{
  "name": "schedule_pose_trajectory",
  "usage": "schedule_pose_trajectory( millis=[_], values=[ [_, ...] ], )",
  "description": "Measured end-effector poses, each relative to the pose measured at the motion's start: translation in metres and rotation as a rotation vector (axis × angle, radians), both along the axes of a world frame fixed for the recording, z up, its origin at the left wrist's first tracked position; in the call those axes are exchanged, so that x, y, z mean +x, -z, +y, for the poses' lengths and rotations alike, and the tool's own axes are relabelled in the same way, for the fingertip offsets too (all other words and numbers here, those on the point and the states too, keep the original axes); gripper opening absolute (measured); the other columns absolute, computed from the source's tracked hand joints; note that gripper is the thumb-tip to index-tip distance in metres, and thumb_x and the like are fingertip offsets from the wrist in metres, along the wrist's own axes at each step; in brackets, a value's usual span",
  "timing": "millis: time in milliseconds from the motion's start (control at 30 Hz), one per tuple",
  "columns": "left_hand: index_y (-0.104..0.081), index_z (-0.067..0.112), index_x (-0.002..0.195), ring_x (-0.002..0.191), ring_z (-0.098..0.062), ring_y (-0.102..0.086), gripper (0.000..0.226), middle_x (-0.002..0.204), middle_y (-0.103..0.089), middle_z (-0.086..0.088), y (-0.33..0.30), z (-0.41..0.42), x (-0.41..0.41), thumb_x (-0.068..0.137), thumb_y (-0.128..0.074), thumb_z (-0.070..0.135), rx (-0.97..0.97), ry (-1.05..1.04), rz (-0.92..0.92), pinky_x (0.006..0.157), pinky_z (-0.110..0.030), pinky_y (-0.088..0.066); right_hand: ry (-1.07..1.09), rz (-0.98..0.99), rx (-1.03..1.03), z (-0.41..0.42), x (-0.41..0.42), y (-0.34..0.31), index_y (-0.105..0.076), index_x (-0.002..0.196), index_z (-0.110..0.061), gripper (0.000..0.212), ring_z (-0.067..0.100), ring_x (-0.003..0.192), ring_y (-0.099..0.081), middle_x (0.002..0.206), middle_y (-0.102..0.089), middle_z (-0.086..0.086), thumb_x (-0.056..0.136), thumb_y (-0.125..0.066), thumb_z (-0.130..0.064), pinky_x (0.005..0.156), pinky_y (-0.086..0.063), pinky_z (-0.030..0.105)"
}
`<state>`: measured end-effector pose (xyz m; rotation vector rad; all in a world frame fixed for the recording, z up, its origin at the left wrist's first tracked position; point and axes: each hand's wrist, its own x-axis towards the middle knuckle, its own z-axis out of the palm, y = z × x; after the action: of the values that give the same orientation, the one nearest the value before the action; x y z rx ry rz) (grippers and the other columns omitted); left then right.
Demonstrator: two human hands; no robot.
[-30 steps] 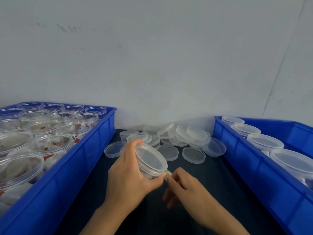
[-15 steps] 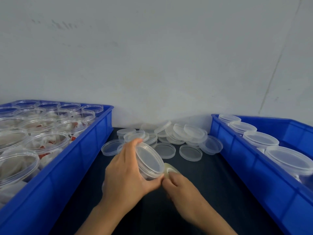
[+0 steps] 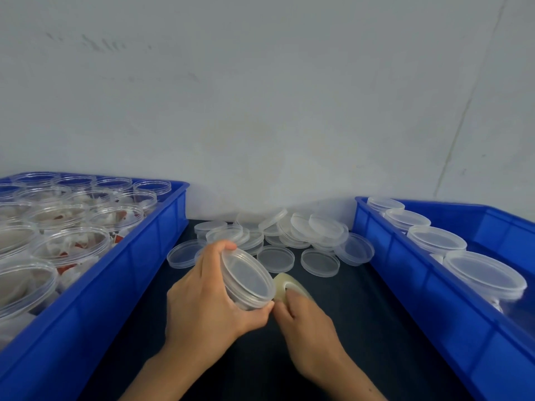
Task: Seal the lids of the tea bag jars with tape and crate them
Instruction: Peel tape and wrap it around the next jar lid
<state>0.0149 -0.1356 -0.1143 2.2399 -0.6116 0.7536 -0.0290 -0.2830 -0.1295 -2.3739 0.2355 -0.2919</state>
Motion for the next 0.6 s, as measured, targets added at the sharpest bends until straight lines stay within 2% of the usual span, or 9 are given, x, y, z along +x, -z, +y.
schedule_pose_trajectory(
  millis=[133,233,433,533,600],
  values=[
    [-0.049,0.026,0.12,0.085,-0.003,-0.051,0.093,0.102,-0.056,0.017,-0.001,-0.004,-0.004,0.041,-0.073,0.068,-0.053,0.014,0.048,0.071,-0.025,-0.039,0.016,-0.03,-0.001,-0.006,0.0,0.0,-0.038,0.071,-0.015,0.03,0.014,0.065,-0.036,0.071,-0.042,0.001,0.096,-0.039,-0.031,0.063,-0.033,0.034],
    [-0.048,0.029,0.12,0.086,-0.002,-0.052,0.094,0.102,-0.056,0.018,-0.001,-0.005,-0.006,0.04,-0.073,0.069,-0.073,0.021,0.075,0.074,-0.026,-0.04,0.037,-0.043,-0.043,-0.009,0.0,0.0,-0.036,0.07,-0.015,0.031,0.015,0.065,-0.036,0.07,-0.041,0.002,0.096,-0.039,-0.032,0.063,-0.032,0.035],
    [-0.045,0.034,0.12,0.087,0.001,-0.052,0.091,0.101,-0.057,0.019,-0.005,-0.008,-0.01,0.041,-0.08,0.065,-0.102,0.078,0.117,0.076,-0.023,-0.038,0.028,-0.076,-0.004,-0.012,0.004,0.002,-0.036,0.067,-0.018,0.032,0.013,0.061,-0.034,0.066,-0.04,-0.001,0.094,-0.041,-0.034,0.059,-0.03,0.032],
    [-0.05,0.039,0.111,0.086,0.003,-0.063,0.084,0.096,-0.065,0.022,-0.009,0.0,-0.017,0.039,-0.078,0.071,-0.26,0.217,0.192,0.071,-0.015,-0.048,0.131,-0.069,-0.007,-0.042,0.007,-0.005,-0.038,0.066,-0.018,0.035,0.016,0.064,-0.039,0.067,-0.044,0.001,0.099,-0.038,-0.029,0.061,-0.032,0.034],
    [-0.051,0.043,0.109,0.086,0.009,-0.064,0.081,0.099,-0.066,0.026,-0.013,0.006,-0.016,0.038,-0.074,0.072,-0.355,0.292,0.218,0.065,-0.011,-0.052,0.27,-0.111,0.174,-0.076,0.003,-0.011,-0.044,0.068,-0.015,0.037,0.018,0.063,-0.041,0.067,-0.046,0.003,0.102,-0.036,-0.03,0.062,-0.034,0.037]
  ],
)
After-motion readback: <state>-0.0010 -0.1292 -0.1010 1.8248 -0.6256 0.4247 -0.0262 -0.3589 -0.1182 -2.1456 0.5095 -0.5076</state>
